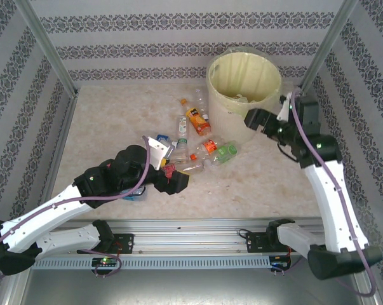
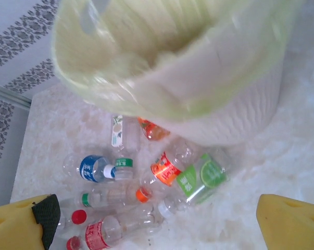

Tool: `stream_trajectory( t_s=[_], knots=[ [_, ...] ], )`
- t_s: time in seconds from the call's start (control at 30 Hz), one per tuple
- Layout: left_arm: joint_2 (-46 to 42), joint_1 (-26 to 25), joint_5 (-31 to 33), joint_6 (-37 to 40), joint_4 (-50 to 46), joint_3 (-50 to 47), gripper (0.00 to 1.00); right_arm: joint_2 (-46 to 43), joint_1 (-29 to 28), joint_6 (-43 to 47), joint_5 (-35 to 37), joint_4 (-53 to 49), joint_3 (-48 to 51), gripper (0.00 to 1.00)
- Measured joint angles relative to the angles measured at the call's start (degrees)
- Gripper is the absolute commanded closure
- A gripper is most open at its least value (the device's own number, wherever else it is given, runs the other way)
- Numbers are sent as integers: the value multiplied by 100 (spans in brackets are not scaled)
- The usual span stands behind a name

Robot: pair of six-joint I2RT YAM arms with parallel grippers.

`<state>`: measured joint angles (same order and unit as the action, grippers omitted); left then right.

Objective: Put the plastic bottles in the bin

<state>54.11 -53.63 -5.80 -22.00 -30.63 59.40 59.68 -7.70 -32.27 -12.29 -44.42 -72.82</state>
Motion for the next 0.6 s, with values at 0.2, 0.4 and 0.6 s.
stream_trajectory(
  t_s=[0.2, 0.4, 0.6],
  knots=[
    [4, 0, -20, 22, -11, -2, 0, -734, -7, -1091, -138, 1073, 2105, 5],
    [0, 0, -17, 24, -125, -7, 0, -697, -181, -2122, -238, 2332, 3523, 5],
    [-63, 0, -11, 20, -164, -122, 0, -92, -675, -2664, -87, 3370, 3849, 7]
  ],
)
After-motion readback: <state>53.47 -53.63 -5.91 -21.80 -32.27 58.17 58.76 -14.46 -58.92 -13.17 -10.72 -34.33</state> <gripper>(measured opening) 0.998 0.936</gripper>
